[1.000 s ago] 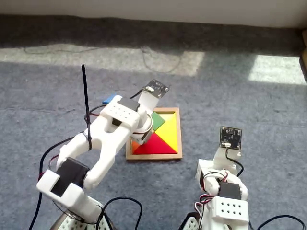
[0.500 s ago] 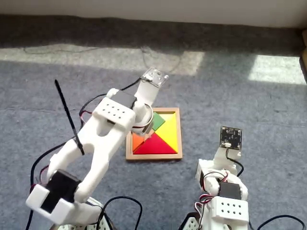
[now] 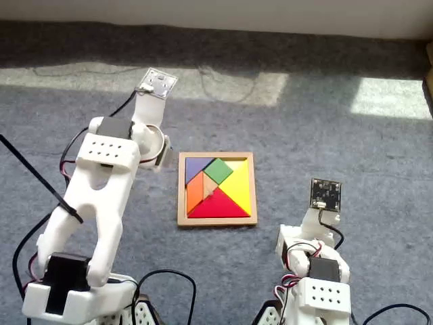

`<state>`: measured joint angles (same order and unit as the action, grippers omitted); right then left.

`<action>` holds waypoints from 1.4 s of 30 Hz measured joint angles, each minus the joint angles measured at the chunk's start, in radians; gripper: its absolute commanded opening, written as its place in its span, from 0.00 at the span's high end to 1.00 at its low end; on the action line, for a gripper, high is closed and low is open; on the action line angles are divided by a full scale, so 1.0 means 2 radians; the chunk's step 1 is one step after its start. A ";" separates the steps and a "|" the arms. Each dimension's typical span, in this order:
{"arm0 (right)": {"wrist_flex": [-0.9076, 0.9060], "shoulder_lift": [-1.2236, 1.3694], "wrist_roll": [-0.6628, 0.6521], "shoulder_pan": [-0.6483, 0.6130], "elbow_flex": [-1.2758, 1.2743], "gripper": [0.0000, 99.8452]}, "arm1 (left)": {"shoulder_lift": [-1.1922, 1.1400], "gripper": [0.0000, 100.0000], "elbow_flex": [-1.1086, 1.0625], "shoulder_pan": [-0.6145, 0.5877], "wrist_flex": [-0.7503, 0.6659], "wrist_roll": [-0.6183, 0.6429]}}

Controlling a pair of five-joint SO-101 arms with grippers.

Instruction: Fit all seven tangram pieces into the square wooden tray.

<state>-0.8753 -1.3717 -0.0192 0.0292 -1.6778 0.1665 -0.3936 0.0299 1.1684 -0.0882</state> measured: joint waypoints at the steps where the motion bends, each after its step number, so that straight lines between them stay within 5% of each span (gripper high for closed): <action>1: 0.000 0.000 0.000 0.000 0.000 0.80 | 0.000 0.79 -0.004 -0.002 0.000 0.005; 14: 0.000 0.000 -0.005 0.000 0.000 0.80 | 0.077 0.79 -0.067 -0.148 0.000 0.052; 18: -0.001 0.005 -0.087 0.000 0.007 0.80 | 0.133 0.79 -0.136 -0.180 -0.001 0.053; 23: -0.071 0.005 -0.143 -0.008 0.110 0.80 | 0.191 0.79 -0.232 -0.218 -0.046 0.053; 29: -0.157 0.012 -0.163 -0.093 0.275 0.79 | 0.238 0.79 -0.326 -0.250 -0.117 0.053; 36: -0.163 0.202 -0.152 -0.195 0.429 0.79 | 0.245 0.79 -0.354 -0.249 -0.148 0.053; 42: -0.073 0.421 -0.113 -0.262 0.552 0.79 | 0.245 0.79 -0.354 -0.249 -0.148 0.053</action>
<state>-1.0211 -0.5294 -0.2447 -0.4941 -0.5731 0.6559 -1.1024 -0.4672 0.8723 0.0176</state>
